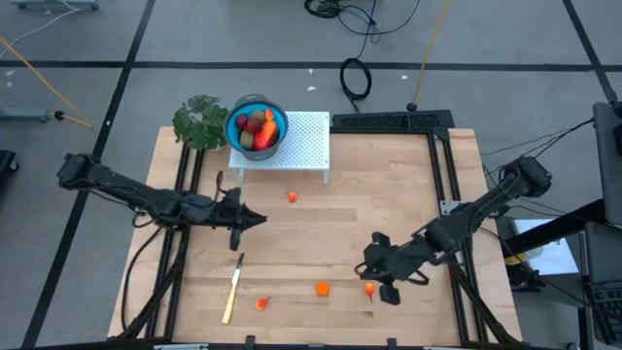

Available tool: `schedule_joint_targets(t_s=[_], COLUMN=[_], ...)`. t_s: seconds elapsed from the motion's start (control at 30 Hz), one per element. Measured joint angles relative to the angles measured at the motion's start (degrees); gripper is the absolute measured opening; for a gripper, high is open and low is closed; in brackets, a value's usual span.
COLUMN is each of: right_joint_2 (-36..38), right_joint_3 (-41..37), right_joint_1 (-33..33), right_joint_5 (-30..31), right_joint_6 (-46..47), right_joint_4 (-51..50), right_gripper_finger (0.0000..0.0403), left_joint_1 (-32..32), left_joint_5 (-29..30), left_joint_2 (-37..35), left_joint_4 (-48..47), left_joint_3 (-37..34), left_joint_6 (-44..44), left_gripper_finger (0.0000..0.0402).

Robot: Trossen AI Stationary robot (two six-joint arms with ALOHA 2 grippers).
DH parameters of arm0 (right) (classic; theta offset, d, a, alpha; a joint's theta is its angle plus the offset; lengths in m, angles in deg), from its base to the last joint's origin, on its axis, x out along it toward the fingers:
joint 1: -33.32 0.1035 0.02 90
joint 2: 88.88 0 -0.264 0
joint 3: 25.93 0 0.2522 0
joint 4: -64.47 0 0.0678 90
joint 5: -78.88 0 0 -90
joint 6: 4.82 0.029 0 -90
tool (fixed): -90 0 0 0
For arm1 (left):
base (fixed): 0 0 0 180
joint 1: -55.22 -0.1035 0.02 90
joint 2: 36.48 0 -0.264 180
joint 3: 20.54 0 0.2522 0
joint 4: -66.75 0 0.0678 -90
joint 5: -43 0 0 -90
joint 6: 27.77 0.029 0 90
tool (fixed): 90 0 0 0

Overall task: Pick & Place Fruit
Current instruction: Put the bottom right peach into the blue strainer bowl on the shelf on the shelf

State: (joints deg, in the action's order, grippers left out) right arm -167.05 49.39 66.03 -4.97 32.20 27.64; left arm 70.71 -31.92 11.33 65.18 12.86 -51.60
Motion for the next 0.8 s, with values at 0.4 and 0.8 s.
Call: schedule_joint_targets(t_s=[0.4,0.8], right_joint_2=[-9.4,-9.9], right_joint_3=[12.2,12.7], right_joint_1=[0.2,3.1], right_joint_5=[-0.2,-2.9], right_joint_6=[14.9,40.8], right_joint_4=[-16.2,-24.2], right_gripper_finger=[0.0,0.0], left_joint_1=[0.0,0.0], left_joint_5=[-0.1,0.2], left_joint_2=[-12.2,-18.0], left_joint_4=[-9.8,-17.6], left_joint_3=[-4.2,-4.2], left_joint_6=[4.9,8.9], left_gripper_finger=[0.0002,0.0002])
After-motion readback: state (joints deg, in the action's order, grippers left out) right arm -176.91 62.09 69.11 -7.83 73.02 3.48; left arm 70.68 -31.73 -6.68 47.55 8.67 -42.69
